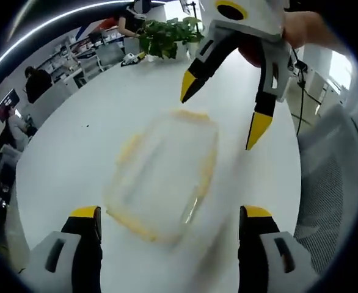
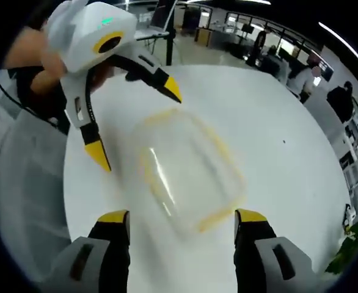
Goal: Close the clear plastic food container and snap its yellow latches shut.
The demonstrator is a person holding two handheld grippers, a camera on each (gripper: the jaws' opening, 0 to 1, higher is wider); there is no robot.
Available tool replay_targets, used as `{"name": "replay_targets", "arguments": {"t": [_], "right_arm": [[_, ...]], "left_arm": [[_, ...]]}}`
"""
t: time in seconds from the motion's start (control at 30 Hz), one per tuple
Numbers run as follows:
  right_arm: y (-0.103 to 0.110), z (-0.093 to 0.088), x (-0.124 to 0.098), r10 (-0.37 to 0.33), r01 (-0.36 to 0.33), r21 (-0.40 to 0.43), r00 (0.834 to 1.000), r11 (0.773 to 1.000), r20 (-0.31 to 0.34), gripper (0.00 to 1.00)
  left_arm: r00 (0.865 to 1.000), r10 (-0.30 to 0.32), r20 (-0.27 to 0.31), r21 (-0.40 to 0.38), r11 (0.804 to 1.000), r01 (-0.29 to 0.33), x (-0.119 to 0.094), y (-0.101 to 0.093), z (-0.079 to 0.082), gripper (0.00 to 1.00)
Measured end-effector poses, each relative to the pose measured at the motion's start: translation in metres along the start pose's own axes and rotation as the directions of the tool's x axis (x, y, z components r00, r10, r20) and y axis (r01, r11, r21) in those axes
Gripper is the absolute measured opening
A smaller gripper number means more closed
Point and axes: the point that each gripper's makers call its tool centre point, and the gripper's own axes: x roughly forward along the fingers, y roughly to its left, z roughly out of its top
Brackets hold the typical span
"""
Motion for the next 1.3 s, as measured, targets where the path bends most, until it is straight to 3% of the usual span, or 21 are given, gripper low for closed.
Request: {"name": "replay_targets", "arguments": {"t": [0.3, 0.6, 0.87, 1.3], "right_arm": [[0.007, -0.001, -0.010, -0.029, 0.023, 0.069, 0.997, 0.997, 0.075, 0.69], [0.013, 0.000, -0.024, -0.078, 0.053, 0.148, 0.983, 0.988, 0.167, 0.68], [0.016, -0.004, -0.034, -0.135, 0.099, 0.180, 0.970, 0.979, 0.204, 0.67], [0.034, -0.020, -0.047, -0.179, 0.127, 0.202, 0.948, 0.971, 0.264, 0.67]], "left_arm": [[1.000, 0.019, 0.025, -0.055, 0.998, -0.017, -0.012, -0.009, -0.010, 0.95], [0.997, 0.058, 0.051, -0.117, 0.992, -0.052, -0.026, -0.015, -0.024, 0.95], [0.989, 0.114, 0.095, -0.147, 0.984, -0.099, -0.039, -0.023, -0.032, 0.94], [0.966, 0.148, 0.210, -0.252, 0.963, -0.093, -0.060, -0.037, -0.034, 0.94]]}}
